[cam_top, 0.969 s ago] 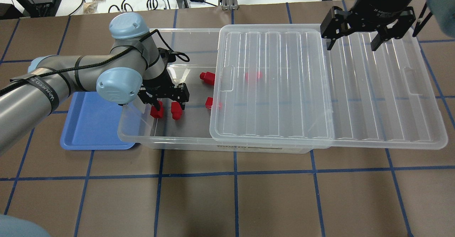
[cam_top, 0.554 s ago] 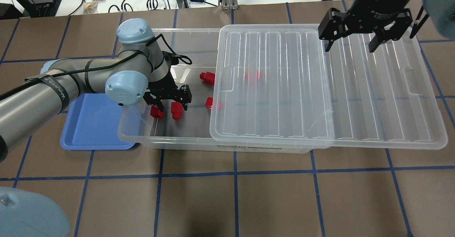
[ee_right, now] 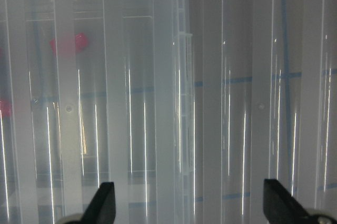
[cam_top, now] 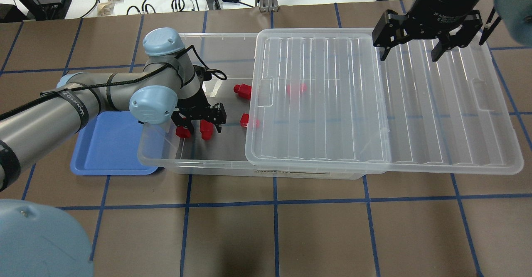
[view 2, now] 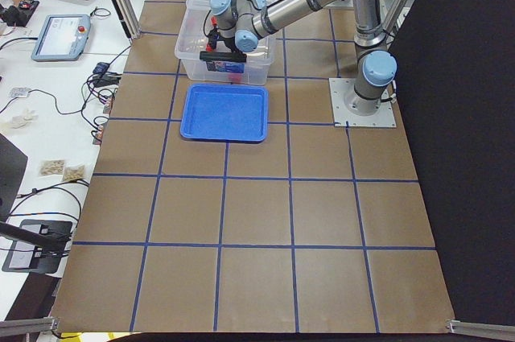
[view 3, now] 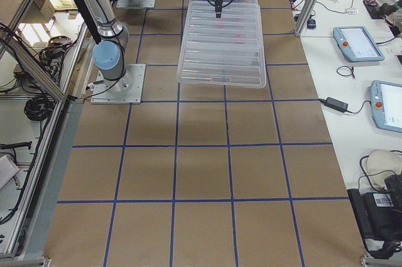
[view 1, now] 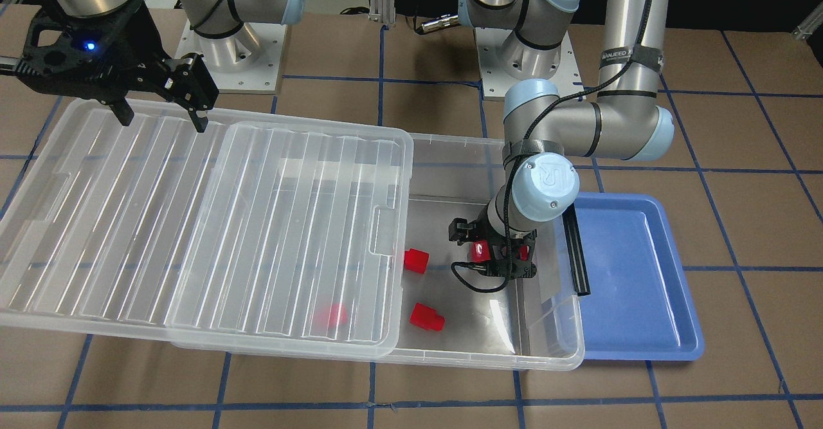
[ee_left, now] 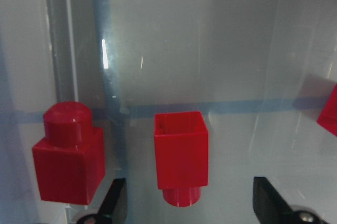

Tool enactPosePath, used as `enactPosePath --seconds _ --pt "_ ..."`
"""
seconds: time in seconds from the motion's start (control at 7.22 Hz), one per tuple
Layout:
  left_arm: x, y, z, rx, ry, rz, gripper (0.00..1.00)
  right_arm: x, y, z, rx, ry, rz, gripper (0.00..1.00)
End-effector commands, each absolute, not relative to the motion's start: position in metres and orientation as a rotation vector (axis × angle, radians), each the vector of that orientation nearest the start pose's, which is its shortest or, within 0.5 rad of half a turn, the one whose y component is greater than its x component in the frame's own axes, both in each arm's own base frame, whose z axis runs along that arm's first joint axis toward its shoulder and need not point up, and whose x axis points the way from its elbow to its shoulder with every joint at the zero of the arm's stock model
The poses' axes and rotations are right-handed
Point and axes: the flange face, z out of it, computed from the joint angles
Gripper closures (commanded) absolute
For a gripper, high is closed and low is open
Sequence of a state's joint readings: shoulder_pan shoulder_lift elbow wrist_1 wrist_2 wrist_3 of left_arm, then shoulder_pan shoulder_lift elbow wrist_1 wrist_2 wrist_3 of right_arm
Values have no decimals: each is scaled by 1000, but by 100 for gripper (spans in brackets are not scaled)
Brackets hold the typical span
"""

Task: Place red block in blue tray from box

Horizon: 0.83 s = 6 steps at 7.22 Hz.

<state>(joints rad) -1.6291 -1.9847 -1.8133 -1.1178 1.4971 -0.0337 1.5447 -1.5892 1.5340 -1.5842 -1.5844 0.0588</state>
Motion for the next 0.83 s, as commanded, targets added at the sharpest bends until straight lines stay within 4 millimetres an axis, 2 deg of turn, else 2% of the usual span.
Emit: enactPosePath --seconds 0.0,0.14,0.42,0.55,0.69 --pt "-173 -550 192 26 3191 342 17 119 -493 517 134 3151 -109 0" --pt "-173 -546 186 28 3185 363 29 119 -493 517 134 3153 -109 0" --pt "-173 -545 182 28 3184 373 40 119 -494 516 131 3151 -107 0" --pt "-173 -546 181 25 3184 373 59 119 -493 516 131 3150 -107 0" --pt "-173 -546 180 27 3185 373 87 119 -494 516 129 3151 -107 0"
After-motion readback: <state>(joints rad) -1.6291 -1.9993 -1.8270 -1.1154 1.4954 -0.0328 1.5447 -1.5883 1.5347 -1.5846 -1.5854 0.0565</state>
